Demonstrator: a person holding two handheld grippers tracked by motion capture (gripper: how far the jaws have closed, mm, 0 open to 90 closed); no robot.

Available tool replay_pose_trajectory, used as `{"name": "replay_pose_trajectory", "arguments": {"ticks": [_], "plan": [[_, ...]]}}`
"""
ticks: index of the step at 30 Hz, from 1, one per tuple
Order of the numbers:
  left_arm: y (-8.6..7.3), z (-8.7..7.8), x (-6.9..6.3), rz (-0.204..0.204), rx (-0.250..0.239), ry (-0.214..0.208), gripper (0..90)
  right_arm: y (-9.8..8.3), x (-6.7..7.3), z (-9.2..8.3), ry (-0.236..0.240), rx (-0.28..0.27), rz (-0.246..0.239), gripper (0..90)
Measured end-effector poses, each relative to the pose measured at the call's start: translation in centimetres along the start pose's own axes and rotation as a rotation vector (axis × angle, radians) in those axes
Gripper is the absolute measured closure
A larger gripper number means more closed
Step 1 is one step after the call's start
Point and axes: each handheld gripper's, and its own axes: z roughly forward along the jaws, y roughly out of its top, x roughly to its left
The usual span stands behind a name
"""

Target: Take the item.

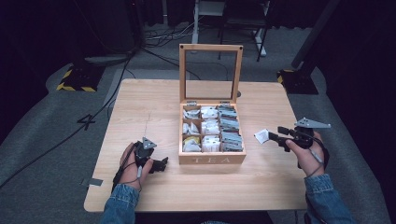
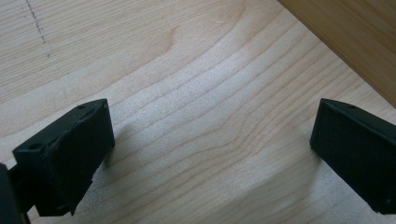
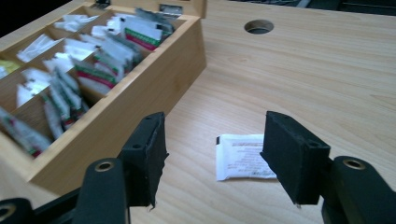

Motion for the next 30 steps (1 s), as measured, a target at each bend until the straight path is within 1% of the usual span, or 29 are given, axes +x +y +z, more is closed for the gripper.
{"name": "replay_pose_trajectory", "arguments": {"ticks": [3,4,7,8,9,10,11,12,13,14,15,17,18,19,20,21,23,24,28,29,30], "plan": [[0.0,0.0,0.0,0.003,0.0,0.0,0.1,-0.1,0.5,-0.4,0.011,0.005,-0.013,40.3],[0.1,0.0,0.0,0.001,0.002,-0.001,0.1,-0.3,1.1,-0.8,0.028,0.009,-0.028,40.1],[0.1,0.1,0.1,0.005,0.001,0.0,0.1,-0.5,1.9,-1.1,0.055,0.02,-0.05,39.8],[0.1,0.1,0.1,0.005,0.001,0.0,0.1,-0.5,1.9,-1.1,0.055,0.02,-0.05,39.8],[0.1,0.1,0.1,0.005,0.001,0.0,0.1,-0.8,2.5,-1.2,0.07,0.029,-0.063,39.8],[0.1,0.1,0.1,0.004,0.001,0.0,0.1,-0.8,2.5,-1.2,0.07,0.029,-0.063,39.8],[0.1,0.1,0.1,0.006,0.0,0.0,0.1,-1.0,3.0,-1.2,0.083,0.039,-0.071,39.7],[0.1,0.1,0.1,0.006,0.0,0.0,0.1,-1.0,3.0,-1.2,0.083,0.039,-0.071,39.7],[0.1,0.1,0.1,0.005,0.0,0.0,0.1,-1.4,3.7,-1.2,0.103,0.048,-0.082,39.8],[0.1,0.1,0.1,0.006,0.0,0.0,0.1,-1.5,4.0,-1.2,0.114,0.052,-0.085,39.7],[0.1,0.1,0.1,0.006,0.0,0.0,0.1,-1.5,4.0,-1.2,0.114,0.052,-0.085,39.7],[0.1,0.1,0.1,0.006,0.001,0.001,0.1,-1.9,4.9,-1.0,0.138,0.067,-0.095,39.6],[0.1,0.1,0.1,0.006,0.0,0.0,0.1,-1.9,4.9,-1.0,0.138,0.067,-0.095,39.6],[0.1,0.1,0.1,0.006,0.0,0.0,0.1,-2.3,5.7,-0.7,0.16,0.081,-0.107,39.5],[0.1,0.1,0.1,0.006,0.0,0.0,0.1,-2.3,5.7,-0.7,0.16,0.081,-0.107,39.5],[0.1,0.1,0.1,0.005,0.0,0.0,0.1,-2.8,6.2,-0.4,0.176,0.1,-0.119,39.3],[0.1,0.1,0.1,0.005,0.0,0.0,0.1,-2.9,6.4,-0.3,0.179,0.105,-0.122,39.2],[0.1,0.1,0.1,0.005,0.0,0.0,0.1,-3.4,6.6,0.0,0.185,0.123,-0.127,39.0],[0.1,0.1,0.1,0.005,0.0,0.0,0.1,-4.1,6.8,0.4,0.192,0.143,-0.126,39.0],[0.1,0.1,0.1,0.006,0.001,0.001,0.1,-4.8,6.7,0.8,0.201,0.159,-0.128,38.5],[0.1,0.1,0.1,0.006,0.001,0.001,0.1,-4.8,6.7,0.8,0.201,0.159,-0.128,38.5]]}}
